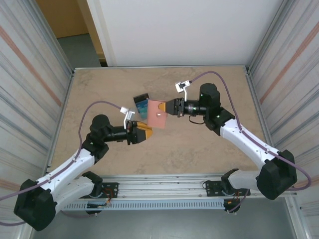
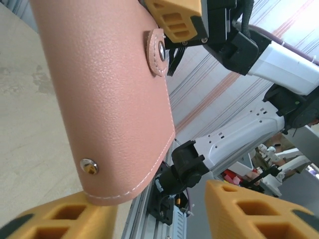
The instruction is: Take the credit cards out of the card holder
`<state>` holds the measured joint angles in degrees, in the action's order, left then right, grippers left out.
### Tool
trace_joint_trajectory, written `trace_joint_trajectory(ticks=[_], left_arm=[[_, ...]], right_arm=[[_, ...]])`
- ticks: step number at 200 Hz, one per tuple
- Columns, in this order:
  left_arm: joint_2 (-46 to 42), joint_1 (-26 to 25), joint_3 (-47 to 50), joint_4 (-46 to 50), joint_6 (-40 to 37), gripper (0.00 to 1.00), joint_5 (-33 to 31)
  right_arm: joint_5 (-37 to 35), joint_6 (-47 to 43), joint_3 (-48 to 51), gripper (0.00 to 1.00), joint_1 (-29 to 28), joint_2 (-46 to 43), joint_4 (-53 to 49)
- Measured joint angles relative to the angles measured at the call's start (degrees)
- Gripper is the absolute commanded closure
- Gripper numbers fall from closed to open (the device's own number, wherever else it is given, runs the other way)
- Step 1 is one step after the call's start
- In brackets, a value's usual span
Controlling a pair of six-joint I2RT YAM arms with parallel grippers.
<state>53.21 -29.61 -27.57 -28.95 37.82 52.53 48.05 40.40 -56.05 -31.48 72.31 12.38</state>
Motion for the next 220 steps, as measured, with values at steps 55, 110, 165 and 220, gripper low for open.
trace_joint_trajectory(ticks=[55,110,165,220], left_arm=[[0.61,2.51,0.61,-2.64,3.06,0.07,-0.04],[1.16,3.04,0.61,-2.93,3.93,0.38,-0.02],[2.36,3.04,0.59,-5.18,4.42,0.62,0.52],[2.99,2.56,0.59,-5.62,4.20,0.66,0.13]], right_arm=[[2.19,0.20,0.02,1.00,-1.27,0.81,0.50],[2.82,0.92,0.02,1.00,-1.55,0.81,0.50],[2.27,1.03,0.02,1.00,-2.58,0.85,0.50],[2.14,1.20,0.02,1.00,-3.39,2.73,0.50]])
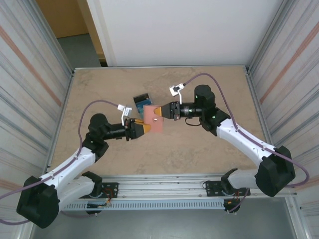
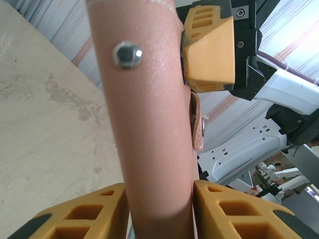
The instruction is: Take the credit cards out of the card holder
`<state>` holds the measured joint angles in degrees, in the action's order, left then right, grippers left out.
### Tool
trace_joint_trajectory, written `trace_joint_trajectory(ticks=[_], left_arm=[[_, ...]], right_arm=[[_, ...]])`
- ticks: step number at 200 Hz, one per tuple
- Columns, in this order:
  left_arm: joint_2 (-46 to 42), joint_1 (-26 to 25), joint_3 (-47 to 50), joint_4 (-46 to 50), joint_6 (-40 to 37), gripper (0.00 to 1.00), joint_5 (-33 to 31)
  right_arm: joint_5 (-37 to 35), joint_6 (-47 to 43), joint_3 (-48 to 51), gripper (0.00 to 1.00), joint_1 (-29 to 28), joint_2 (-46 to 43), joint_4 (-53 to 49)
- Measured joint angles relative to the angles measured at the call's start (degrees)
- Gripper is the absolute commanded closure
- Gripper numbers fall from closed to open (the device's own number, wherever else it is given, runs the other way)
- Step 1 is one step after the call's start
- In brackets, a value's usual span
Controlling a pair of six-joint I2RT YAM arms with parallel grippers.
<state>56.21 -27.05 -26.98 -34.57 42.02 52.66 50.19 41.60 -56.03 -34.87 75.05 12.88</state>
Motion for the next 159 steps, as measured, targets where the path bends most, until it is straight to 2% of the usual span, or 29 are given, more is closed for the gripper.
trace_joint_trajectory(ticks=[33,50,59,70,83,94,122,159], left_arm=[[0.81,-0.70,-0.22,0.46,-0.33,0.93,-0.15],[0.79,-0.72,-0.57,1.40,-0.44,1.00,-0.20],[0.79,-0.72,-0.70,2.19,-0.63,1.00,-0.37],[0.72,-0.83,-0.87,3.54,-1.16,1.00,-0.87],[0.48,-1.14,-1.14,5.68,-2.27,1.00,-1.99],[0.17,-1.46,-1.38,7.63,-3.45,1.00,-3.17],[-0.26,-1.88,-1.73,12.07,-5.97,1.00,-6.93],[-0.09,-1.97,-1.99,16.37,-6.93,1.00,-13.51]], right_arm=[[0.00,-0.09,0.00,1.00,0.02,0.70,-0.17],[-0.48,-0.66,-0.24,0.91,0.07,0.70,-1.29],[-0.98,-1.22,-0.50,0.86,0.04,0.70,-2.49],[-2.08,-2.29,-1.05,0.74,-0.04,0.61,-4.72],[-4.46,-3.63,-1.73,0.69,-0.42,0.31,-8.00],[-7.61,-4.63,-2.19,0.57,-0.90,-0.42,-11.32],[-19.08,-7.10,-3.48,0.52,-2.27,-3.34,-20.02],[-34.80,-9.11,-5.42,0.55,-7.43,-5.16,-28.22]])
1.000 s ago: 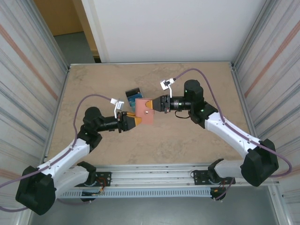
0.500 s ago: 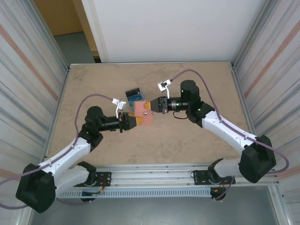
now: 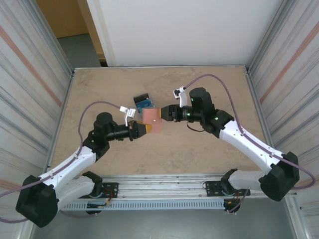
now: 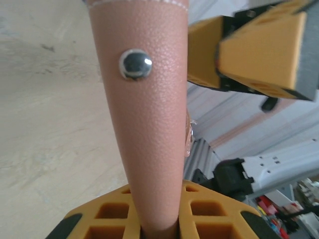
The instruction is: Take the credit cards out of the card holder
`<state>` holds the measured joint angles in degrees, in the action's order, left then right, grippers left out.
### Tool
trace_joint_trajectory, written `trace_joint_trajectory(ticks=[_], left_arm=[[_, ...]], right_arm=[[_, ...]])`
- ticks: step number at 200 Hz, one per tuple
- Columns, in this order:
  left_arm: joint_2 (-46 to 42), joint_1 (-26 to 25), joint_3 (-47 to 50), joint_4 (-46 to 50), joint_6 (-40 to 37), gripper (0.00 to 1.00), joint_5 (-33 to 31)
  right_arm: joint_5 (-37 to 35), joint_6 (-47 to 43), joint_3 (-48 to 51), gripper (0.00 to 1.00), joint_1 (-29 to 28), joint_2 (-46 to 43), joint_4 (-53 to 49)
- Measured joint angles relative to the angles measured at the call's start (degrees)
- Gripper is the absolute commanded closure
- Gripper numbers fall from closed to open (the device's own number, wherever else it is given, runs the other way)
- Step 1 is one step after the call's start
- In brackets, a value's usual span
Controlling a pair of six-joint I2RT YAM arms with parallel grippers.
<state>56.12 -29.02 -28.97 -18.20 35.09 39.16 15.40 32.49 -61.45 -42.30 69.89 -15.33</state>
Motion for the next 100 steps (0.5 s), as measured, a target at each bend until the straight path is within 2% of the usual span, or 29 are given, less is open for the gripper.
trace_joint_trajectory(ticks=[51,100], left_arm=[[3.58,0.00,-0.28,2.05,0.22,1.00,-6.10],[5.35,0.00,-0.61,2.05,0.87,1.00,-7.37]], right_arm=[[-14.12,-0.20,-4.57,0.58,-8.26,3.23,-7.08],[-19.93,-0.17,-11.10,0.60,-11.91,11.45,-9.88]])
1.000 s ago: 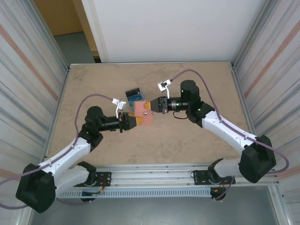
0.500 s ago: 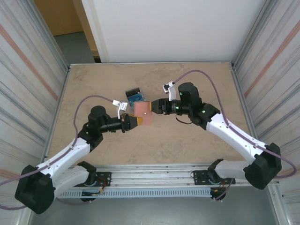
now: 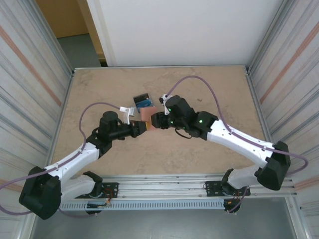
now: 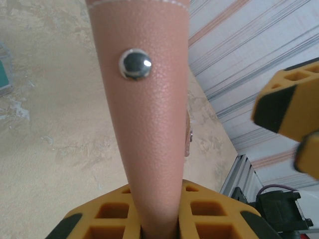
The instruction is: Take the credit cards out of the card holder
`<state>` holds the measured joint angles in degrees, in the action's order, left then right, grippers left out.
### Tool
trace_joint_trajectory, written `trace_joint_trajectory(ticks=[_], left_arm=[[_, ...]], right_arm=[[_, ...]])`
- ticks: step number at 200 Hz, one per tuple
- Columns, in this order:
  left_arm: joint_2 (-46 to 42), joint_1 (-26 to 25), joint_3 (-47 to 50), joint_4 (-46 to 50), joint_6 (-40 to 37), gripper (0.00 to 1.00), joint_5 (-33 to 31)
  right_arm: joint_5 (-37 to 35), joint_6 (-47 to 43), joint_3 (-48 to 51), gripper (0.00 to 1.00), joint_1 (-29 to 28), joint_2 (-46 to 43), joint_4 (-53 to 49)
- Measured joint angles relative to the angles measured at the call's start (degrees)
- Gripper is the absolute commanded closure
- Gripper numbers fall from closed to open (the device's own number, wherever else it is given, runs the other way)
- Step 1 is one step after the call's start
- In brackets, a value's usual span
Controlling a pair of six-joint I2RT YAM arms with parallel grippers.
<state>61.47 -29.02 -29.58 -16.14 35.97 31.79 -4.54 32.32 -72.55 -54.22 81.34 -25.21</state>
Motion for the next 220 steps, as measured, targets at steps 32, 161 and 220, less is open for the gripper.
trace_joint_trajectory(ticks=[32,161,220], left_arm=[[0.00,0.00,-0.09,-0.02,0.07,1.00,0.00],[0.04,0.00,-0.11,-0.39,0.50,1.00,-0.13],[0.04,-0.26,-0.11,-0.39,0.98,1.00,-0.26]], right_arm=[[-1.51,0.00,-3.30,0.61,-0.20,4.44,-1.99],[-1.62,-0.02,-4.68,0.62,-0.20,7.54,-3.45],[-3.43,-0.35,-4.70,0.90,-0.46,7.63,-4.09]])
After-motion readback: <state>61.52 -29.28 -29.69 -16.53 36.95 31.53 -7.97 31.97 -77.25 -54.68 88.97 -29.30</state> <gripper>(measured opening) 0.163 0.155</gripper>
